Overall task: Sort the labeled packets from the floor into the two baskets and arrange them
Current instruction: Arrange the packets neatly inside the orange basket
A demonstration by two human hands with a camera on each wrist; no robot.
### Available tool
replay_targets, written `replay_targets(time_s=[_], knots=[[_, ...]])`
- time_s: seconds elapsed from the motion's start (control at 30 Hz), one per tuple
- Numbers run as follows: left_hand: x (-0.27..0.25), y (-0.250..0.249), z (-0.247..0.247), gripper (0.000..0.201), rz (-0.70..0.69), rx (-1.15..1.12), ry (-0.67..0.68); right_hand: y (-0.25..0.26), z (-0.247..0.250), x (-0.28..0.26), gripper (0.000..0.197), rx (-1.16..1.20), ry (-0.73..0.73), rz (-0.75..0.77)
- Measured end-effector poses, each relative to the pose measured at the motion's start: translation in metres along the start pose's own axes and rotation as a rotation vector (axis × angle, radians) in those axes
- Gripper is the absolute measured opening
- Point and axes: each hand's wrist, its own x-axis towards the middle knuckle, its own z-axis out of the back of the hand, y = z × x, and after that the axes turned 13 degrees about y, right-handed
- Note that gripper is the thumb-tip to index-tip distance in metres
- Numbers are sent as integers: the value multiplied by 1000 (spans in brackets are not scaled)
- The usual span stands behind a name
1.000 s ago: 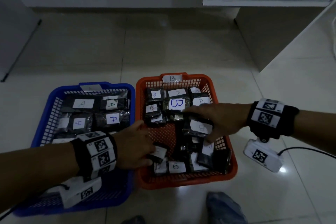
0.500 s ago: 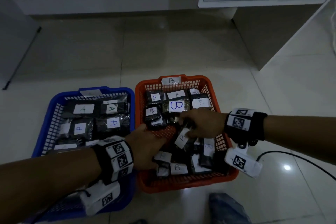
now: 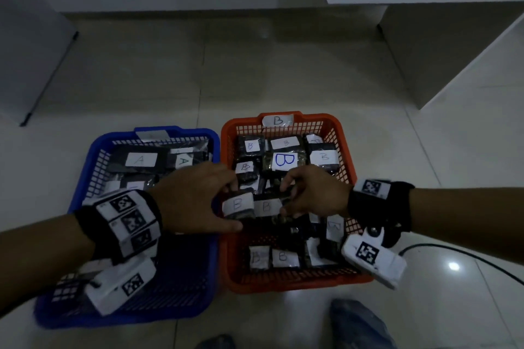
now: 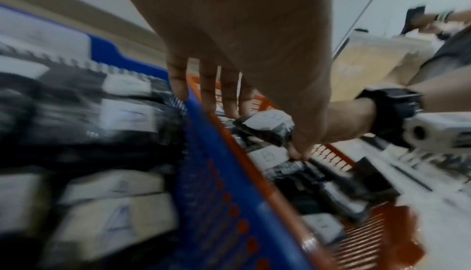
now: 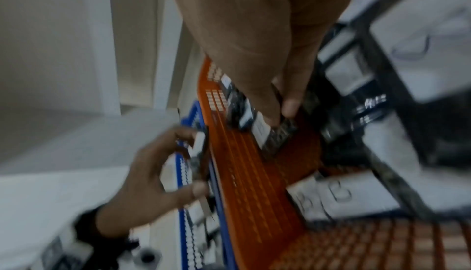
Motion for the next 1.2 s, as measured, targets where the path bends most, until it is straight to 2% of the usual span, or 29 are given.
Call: replay_targets(time_s=[0.13, 0.27, 0.33, 0.47, 0.53, 0.6, 0.67, 0.77, 0.83, 0.93, 1.0, 1.07, 1.2], knots=[[-7, 10, -8, 66, 14, 25, 68, 4, -14, 17, 36, -136, -21, -14], [-9, 11, -9, 68, -9, 2, 80, 10, -16, 23, 28, -577, -24, 88], [-8, 12, -8, 69, -20, 26, 92, 8, -17, 22, 22, -710, -41, 122], [-8, 12, -9, 71, -33, 79, 89, -3, -18, 19, 45, -850, -33, 119], [-8, 13, -9, 73, -35, 88, 90, -4, -21, 16, 39, -911, 12, 168], [-9, 13, -9, 74, -35, 90, 88, -2, -23, 13, 29, -1002, 148, 260], [-9, 12, -9, 74, -36, 95, 77, 0, -26, 12, 31, -1131, 238, 308], [-9, 8, -8, 74, -28, 140, 33, 1, -27, 11, 32, -1219, 244, 323], [-9, 4, -6, 69, 0, 152, 10, 7, -25, 10, 31, -1179, 270, 318], [-4, -4, 1, 65, 45, 168, -30, 22, -10, 5, 23, -751, 161, 300], [1, -8, 5, 64, 68, 156, -58, 33, 0, 1, 28, -567, 69, 355], [8, -11, 7, 63, 62, 146, -90, 38, 5, -1, 36, -537, 60, 403], [17, -16, 6, 68, 75, 221, -113, 34, 0, -2, 49, -476, 84, 333]])
